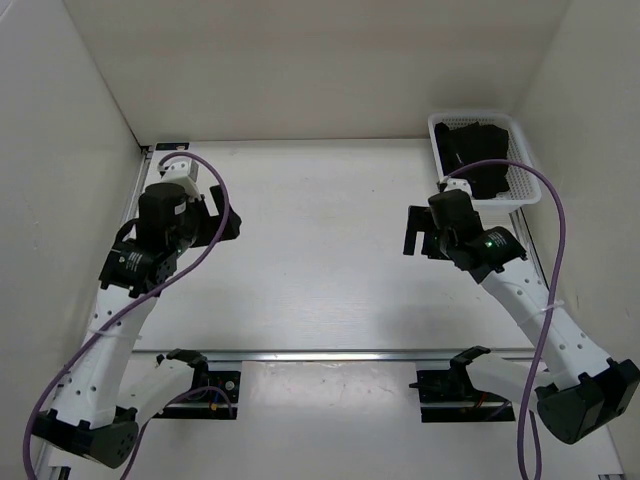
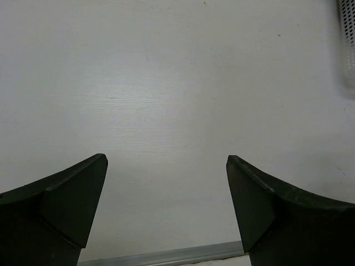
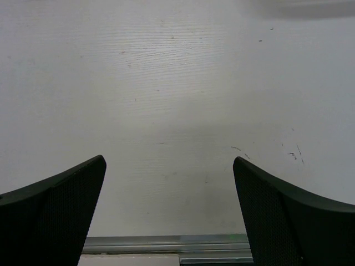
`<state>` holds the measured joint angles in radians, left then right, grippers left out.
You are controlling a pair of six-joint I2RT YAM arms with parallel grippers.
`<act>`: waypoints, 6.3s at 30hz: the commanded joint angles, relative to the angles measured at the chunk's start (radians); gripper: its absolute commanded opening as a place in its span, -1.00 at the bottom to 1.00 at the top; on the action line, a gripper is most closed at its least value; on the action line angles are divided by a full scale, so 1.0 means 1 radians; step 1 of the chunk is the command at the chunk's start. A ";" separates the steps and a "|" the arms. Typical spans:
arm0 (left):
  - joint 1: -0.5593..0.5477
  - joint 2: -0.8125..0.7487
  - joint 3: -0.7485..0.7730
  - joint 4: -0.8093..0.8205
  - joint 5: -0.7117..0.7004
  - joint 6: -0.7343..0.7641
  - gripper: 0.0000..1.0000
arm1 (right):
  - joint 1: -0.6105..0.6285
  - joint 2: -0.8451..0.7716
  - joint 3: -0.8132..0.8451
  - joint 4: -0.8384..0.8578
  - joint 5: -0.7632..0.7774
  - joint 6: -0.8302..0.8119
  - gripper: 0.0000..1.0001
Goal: Fold and stack the shorts
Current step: Grab the shorts from the pile, then move the shorts to the center of the board, then flatten the shorts out
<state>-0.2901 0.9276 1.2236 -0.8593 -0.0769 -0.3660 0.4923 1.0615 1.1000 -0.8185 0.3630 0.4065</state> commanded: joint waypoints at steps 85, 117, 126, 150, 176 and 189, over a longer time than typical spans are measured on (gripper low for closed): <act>0.345 0.071 -0.175 -0.164 0.529 0.021 0.52 | -0.107 0.160 0.059 0.151 -0.372 0.227 -0.44; 0.029 0.550 -0.265 0.115 0.419 -0.232 0.89 | 0.786 0.726 0.140 0.128 0.109 0.276 -1.00; -0.101 0.655 -0.191 0.115 0.378 -0.251 0.84 | 0.729 0.276 -0.107 0.084 0.221 0.347 -1.00; -0.014 0.851 0.203 0.043 0.299 -0.234 -0.79 | 0.502 0.075 -0.017 -0.022 0.304 0.209 -1.00; 0.255 1.324 1.335 -0.407 0.321 -0.073 0.31 | 0.038 0.396 0.250 0.042 0.159 0.008 0.49; -0.085 0.662 0.159 -0.057 0.383 -0.108 -0.02 | -0.155 0.019 -0.146 0.126 -0.277 0.227 -0.38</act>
<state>-0.2955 1.6039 1.5108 -1.0477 0.2272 -0.4389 0.3805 1.0950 1.0084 -0.7341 0.2630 0.5659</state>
